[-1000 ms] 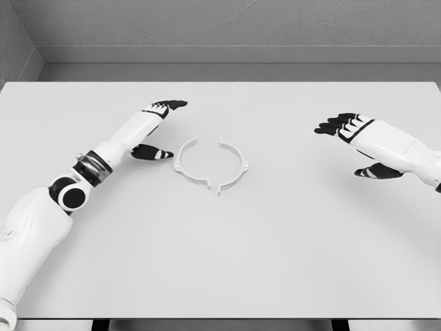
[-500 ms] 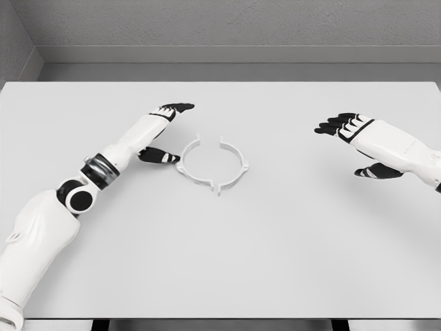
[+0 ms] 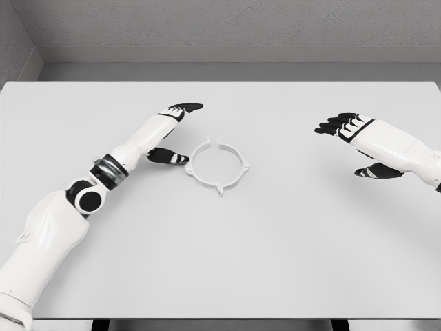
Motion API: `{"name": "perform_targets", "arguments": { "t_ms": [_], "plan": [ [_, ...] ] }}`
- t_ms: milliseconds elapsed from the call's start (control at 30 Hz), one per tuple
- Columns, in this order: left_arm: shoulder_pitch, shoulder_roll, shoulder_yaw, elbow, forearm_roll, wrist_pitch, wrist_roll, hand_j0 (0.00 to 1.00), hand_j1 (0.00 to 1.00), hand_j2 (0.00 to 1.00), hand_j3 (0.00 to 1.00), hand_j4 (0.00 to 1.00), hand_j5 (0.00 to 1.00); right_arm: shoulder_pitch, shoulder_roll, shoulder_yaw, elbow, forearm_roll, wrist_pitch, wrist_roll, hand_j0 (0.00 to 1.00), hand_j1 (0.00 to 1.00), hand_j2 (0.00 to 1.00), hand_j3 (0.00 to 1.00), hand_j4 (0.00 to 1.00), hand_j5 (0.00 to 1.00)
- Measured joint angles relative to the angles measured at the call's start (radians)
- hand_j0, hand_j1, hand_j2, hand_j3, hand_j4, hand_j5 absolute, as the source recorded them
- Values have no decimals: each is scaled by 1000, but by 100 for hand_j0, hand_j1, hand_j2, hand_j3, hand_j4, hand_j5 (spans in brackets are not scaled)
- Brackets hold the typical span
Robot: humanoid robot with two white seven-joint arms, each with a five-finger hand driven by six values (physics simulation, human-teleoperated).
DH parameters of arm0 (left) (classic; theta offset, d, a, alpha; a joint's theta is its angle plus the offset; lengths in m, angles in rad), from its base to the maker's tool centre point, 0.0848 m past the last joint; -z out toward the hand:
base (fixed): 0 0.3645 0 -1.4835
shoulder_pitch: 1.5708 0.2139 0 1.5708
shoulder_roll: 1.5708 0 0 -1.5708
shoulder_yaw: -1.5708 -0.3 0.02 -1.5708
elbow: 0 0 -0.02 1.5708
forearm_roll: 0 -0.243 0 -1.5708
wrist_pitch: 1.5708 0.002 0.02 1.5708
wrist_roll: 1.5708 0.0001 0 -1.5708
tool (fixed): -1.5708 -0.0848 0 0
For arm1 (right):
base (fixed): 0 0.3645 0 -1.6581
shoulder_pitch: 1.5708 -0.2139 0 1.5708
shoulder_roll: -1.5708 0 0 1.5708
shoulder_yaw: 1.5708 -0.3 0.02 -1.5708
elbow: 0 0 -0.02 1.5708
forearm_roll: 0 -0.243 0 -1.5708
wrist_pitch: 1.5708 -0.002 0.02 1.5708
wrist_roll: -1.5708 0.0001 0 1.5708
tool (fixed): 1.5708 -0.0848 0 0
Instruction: Assemble PVC drainage pipe clamps
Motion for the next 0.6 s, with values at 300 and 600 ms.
{"name": "perform_targets", "arguments": {
  "t_ms": [300,600],
  "plan": [
    [-2,-8,6,0,5,0,0,100,100,100,100,100,100,0,0,0,0,0,0,0,100,100,100,100,100,100],
    [28,51,34,-57,14,0,1,100,100,100,100,100,100,0,0,0,0,0,0,0,100,100,100,100,100,100]
  ]
}}
